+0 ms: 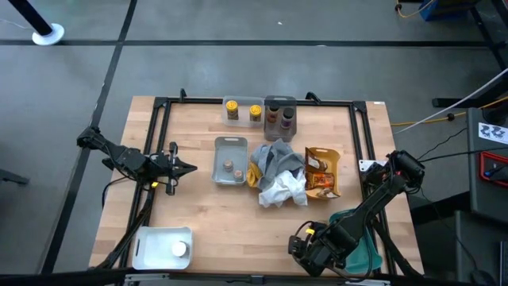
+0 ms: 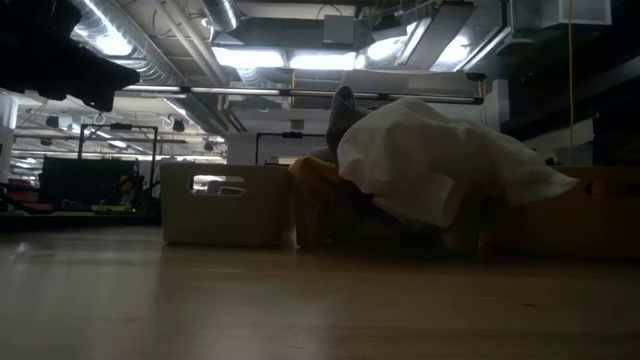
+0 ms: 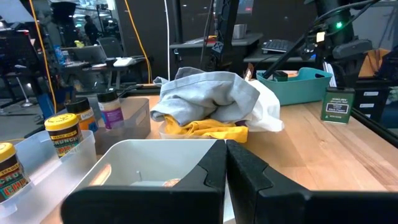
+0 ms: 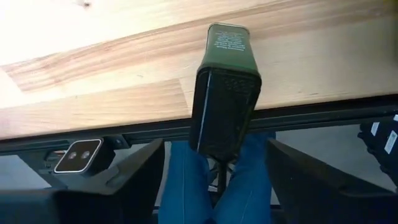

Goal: Sort spices by type
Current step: Put the green seasoning can into the green bin

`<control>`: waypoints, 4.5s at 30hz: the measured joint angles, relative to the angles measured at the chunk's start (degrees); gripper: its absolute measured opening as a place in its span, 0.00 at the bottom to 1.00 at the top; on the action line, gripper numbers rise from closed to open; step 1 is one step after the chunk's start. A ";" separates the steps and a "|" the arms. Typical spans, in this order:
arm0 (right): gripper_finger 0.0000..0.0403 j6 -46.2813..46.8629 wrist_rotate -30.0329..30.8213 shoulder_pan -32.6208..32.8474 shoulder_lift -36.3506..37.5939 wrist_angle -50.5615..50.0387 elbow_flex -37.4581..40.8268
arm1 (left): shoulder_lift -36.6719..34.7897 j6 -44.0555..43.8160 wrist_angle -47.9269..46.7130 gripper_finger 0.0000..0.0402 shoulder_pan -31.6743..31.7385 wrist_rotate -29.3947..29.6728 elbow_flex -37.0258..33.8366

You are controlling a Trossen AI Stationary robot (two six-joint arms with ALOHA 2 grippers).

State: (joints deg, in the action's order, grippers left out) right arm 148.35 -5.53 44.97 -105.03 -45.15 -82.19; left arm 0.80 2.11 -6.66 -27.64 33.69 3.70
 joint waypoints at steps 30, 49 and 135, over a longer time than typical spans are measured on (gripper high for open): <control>0.67 0.18 2.87 0.07 -3.31 -0.82 -0.04 | 0.00 0.01 0.00 0.01 0.00 0.00 -0.02; 0.67 4.31 1.89 0.02 -4.87 -2.14 -0.02 | 0.00 0.00 0.00 0.01 0.00 0.00 -0.02; 0.33 6.56 0.70 0.02 -3.83 -34.69 -20.18 | -0.02 0.02 0.01 0.01 -0.02 -0.02 -0.04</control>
State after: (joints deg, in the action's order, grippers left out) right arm 154.90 -4.83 44.99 -108.87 -79.84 -102.37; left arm 0.78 2.13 -6.65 -27.66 33.67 3.66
